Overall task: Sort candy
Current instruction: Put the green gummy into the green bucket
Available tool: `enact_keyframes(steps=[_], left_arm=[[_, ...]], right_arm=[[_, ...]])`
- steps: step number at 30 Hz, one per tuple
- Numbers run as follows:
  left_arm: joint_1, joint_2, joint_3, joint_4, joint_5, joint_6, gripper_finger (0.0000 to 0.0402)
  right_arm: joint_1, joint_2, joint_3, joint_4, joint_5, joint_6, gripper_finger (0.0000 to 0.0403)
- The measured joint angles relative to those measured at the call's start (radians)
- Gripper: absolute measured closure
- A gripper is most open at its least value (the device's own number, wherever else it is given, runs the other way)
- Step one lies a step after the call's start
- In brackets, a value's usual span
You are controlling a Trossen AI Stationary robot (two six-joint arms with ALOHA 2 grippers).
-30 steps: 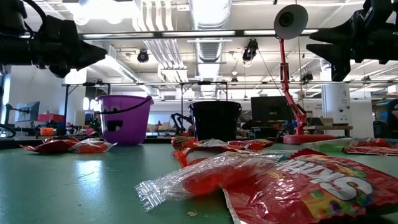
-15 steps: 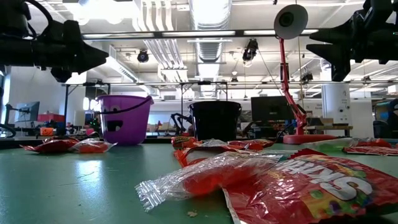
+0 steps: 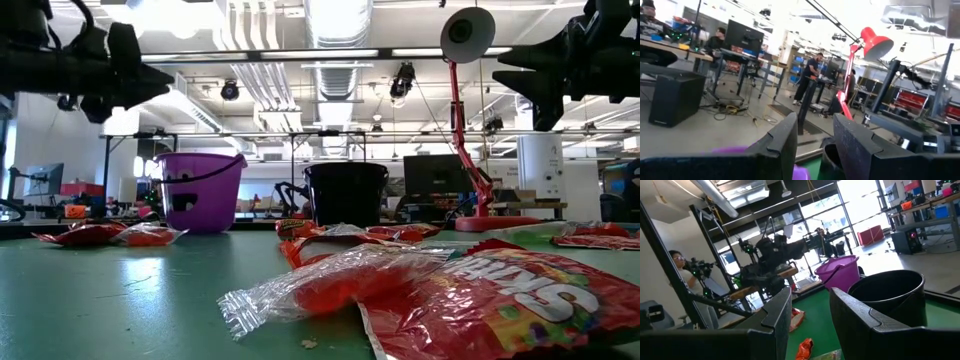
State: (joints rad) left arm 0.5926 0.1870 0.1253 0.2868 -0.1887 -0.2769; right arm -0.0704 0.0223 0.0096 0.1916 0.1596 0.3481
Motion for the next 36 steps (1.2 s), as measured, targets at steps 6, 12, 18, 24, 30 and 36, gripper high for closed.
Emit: enact_keyframes(steps=[6, 12, 18, 24, 30, 36], left_arm=[[0.0, 0.061, 0.101, -0.071, 0.116, 0.005, 0.0292], [0.0, 0.137, 0.249, -0.295, 0.098, 0.019, 0.0292], [0.0, 0.212, 0.414, -0.44, 0.096, 0.036, 0.0292], [0.0, 0.257, 0.532, -0.52, 0.093, 0.038, 0.0292], [0.0, 0.28, 0.573, -0.562, 0.09, 0.052, 0.0292], [0.0, 0.286, 0.574, -0.569, 0.09, 0.045, 0.0292]], right_arm=[[0.0, 0.0, 0.0, 0.001, 0.0, -0.018, 0.0277], [0.0, 0.0, 0.0, 0.001, 0.0, -0.019, 0.0277], [0.0, 0.0, 0.0, 0.001, 0.0, -0.031, 0.0277], [0.0, 0.0, 0.0, 0.001, -0.002, 0.013, 0.0277], [0.0, 0.0, 0.0, 0.011, -0.002, -0.019, 0.0277], [0.0, 0.0, 0.0, -0.001, -0.001, -0.033, 0.0277]])
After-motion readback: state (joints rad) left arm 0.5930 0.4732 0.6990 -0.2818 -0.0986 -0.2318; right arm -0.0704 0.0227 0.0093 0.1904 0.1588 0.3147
